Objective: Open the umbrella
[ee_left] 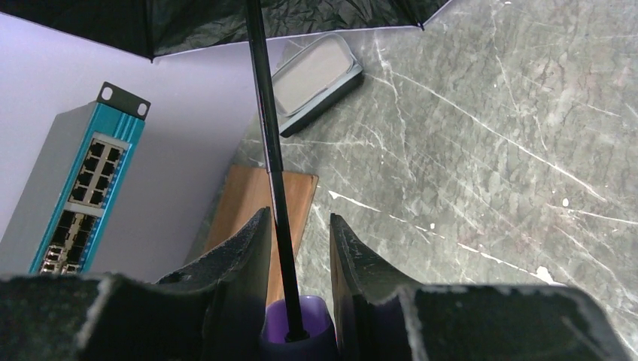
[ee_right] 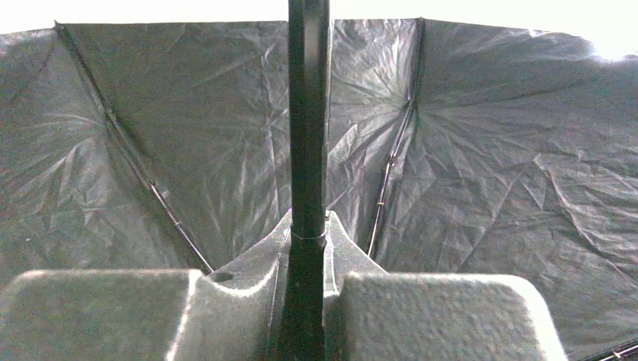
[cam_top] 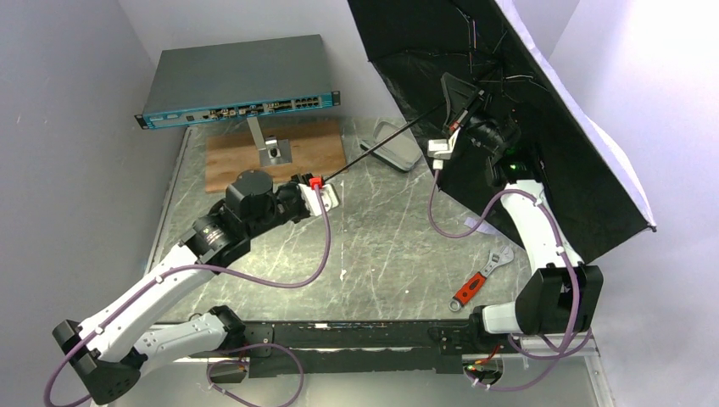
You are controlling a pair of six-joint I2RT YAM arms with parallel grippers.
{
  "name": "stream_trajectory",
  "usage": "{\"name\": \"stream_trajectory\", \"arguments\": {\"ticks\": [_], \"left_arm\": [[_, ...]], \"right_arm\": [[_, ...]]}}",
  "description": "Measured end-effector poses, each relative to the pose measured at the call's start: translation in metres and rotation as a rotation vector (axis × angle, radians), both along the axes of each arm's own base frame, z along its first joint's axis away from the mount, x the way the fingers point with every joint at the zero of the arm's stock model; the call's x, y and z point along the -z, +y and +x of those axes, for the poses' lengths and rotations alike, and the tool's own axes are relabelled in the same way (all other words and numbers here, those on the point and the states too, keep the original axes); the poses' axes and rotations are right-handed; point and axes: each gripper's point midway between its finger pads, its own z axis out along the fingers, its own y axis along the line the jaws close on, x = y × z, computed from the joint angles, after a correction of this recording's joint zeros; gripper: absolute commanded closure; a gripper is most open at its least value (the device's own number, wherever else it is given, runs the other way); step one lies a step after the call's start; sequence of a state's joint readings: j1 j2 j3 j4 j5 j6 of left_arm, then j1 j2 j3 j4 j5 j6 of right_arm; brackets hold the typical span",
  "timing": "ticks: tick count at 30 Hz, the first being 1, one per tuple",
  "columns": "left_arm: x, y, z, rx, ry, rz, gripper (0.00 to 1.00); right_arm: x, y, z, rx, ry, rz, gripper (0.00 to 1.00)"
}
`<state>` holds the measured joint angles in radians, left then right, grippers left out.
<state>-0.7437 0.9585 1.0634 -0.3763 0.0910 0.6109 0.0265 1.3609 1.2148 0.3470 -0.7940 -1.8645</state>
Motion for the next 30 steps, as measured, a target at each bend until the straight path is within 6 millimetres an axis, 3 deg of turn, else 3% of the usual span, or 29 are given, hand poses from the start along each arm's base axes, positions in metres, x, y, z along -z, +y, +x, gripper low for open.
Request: {"name": "stream_trajectory", "arguments": {"ticks": [9, 30], "left_arm": [[0.015, 0.007, -0.005, 0.003, -0.021, 0.009, 1.0], [0.008, 0.013, -0.011, 0.013, -0.038, -0.016, 1.0]], "right_arm": [[0.013, 0.005, -0.005, -0.056, 0.005, -0.026, 0.91], [0.013, 0.001, -0.01, -0.096, -0.003, -0.04, 0.9]]}}
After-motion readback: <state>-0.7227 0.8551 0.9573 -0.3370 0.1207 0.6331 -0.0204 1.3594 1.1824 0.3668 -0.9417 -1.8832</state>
